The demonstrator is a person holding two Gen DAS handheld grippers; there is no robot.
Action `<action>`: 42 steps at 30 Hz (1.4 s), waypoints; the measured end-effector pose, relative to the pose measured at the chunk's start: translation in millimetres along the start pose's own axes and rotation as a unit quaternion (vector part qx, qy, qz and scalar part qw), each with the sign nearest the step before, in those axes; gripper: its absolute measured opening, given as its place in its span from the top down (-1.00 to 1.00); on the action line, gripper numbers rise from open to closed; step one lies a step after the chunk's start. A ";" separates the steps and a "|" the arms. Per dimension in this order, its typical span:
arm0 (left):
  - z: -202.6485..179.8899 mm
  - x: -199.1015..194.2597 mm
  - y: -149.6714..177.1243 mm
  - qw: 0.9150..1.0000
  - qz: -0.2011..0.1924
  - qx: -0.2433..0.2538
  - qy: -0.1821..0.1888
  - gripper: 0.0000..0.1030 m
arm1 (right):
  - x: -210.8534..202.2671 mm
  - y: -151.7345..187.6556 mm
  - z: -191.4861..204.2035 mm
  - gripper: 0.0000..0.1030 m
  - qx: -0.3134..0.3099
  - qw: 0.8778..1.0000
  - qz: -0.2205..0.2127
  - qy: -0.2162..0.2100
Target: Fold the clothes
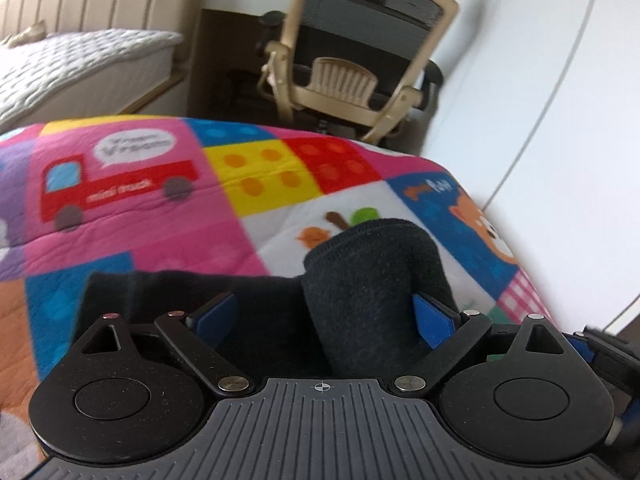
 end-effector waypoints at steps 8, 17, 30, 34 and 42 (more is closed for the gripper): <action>8.3 -0.1 4.0 1.000 0.008 -0.017 0.001 -0.92 | 57.2 14.8 -14.4 -0.25 0.112 0.991 0.069 -0.021; -24.3 14.1 6.0 1.000 0.023 0.002 0.018 -0.93 | 19.3 2.8 -28.7 0.24 0.062 0.997 0.038 0.037; -62.2 26.8 5.8 0.998 0.030 0.031 0.047 -0.91 | -5.9 4.3 -5.8 0.12 -0.137 0.977 -0.009 0.166; -45.4 13.1 2.2 0.999 0.016 0.010 0.040 -0.91 | -1.2 12.2 25.2 0.09 -0.230 0.955 -0.021 0.186; -41.6 11.0 -5.4 0.999 0.002 0.014 0.031 -0.93 | -1.1 10.9 37.9 0.00 -0.244 0.954 -0.020 0.176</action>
Point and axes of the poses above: each gripper's, at about its wrist camera, not at the fingertips, and x roughly the way its jaws point, z to its left, y to its underside, the point moved 5 cm from there along x, roughly the way its jaws point, and after that the axes turned 7 degrees about y, right-handed, at the moved point
